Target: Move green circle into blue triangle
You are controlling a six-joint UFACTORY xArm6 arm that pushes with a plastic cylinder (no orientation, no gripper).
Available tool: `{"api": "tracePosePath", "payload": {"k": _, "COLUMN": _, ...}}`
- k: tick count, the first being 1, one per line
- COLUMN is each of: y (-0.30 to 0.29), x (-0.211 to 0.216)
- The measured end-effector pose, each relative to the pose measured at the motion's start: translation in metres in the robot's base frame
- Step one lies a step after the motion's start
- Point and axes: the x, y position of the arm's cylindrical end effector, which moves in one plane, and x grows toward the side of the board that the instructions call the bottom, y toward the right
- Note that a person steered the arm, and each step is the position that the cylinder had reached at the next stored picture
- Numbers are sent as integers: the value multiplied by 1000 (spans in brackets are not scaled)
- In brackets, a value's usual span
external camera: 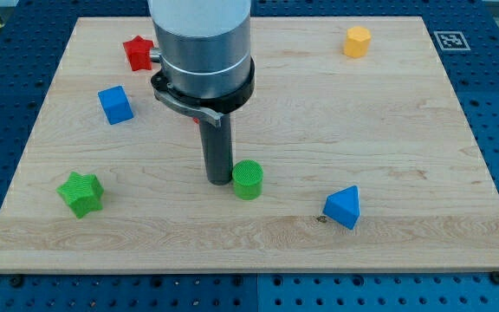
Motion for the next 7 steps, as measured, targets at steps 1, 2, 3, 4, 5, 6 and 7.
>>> {"api": "tracePosePath", "payload": {"k": 1, "y": 10, "x": 2}}
{"api": "tracePosePath", "payload": {"k": 2, "y": 23, "x": 4}}
{"api": "tracePosePath", "payload": {"k": 3, "y": 36, "x": 11}}
{"api": "tracePosePath", "payload": {"k": 4, "y": 39, "x": 13}}
{"api": "tracePosePath", "payload": {"k": 5, "y": 51, "x": 17}}
{"api": "tracePosePath", "payload": {"k": 6, "y": 61, "x": 23}}
{"api": "tracePosePath", "payload": {"k": 7, "y": 61, "x": 23}}
